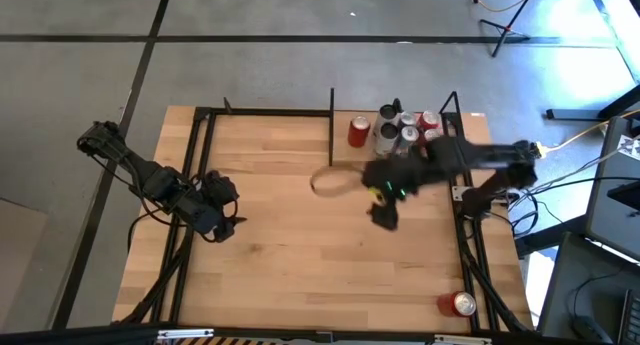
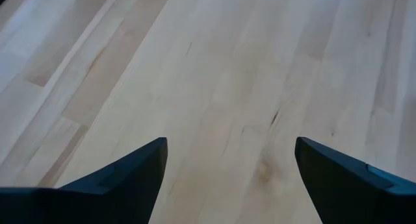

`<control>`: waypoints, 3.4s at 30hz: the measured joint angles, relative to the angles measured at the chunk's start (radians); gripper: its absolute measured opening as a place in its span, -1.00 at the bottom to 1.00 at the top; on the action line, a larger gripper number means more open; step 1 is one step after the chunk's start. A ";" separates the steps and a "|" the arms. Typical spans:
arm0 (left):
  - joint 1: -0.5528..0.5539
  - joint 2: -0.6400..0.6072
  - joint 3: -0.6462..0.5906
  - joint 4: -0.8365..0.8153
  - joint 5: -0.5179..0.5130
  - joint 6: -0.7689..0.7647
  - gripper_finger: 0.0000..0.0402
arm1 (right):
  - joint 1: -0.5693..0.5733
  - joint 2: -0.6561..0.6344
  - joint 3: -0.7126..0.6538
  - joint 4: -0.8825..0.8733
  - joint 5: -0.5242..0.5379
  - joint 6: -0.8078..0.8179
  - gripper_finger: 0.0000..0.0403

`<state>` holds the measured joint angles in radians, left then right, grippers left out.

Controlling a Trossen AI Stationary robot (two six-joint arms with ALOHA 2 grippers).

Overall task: Place canned beverage on shelf
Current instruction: Put the red soda can on the shelf aligned with the other red soda can

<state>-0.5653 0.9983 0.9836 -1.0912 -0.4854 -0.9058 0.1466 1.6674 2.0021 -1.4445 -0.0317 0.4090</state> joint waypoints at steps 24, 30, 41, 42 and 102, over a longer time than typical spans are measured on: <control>0.046 0.138 0.000 0.609 -0.027 0.131 0.62 | 0.898 -0.186 -0.440 -0.096 0.056 1.007 0.58; 0.055 0.206 0.000 0.656 -0.018 0.122 0.62 | 1.045 -0.195 -0.472 -0.022 0.065 1.299 0.58; 0.055 0.254 0.000 0.691 -0.018 0.122 0.62 | 1.089 -0.195 -0.631 0.239 0.040 1.635 0.58; 0.055 0.253 0.000 0.691 -0.018 0.122 0.62 | 1.084 -0.195 -0.647 0.260 0.039 1.657 0.58; 0.055 0.253 0.000 0.674 0.013 0.131 0.62 | 1.063 0.003 -0.715 0.314 -0.093 1.543 0.52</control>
<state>-0.5106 1.2510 0.9836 -0.4168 -0.4721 -0.7746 1.2095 1.6699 1.2869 -1.1303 -0.1246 1.9522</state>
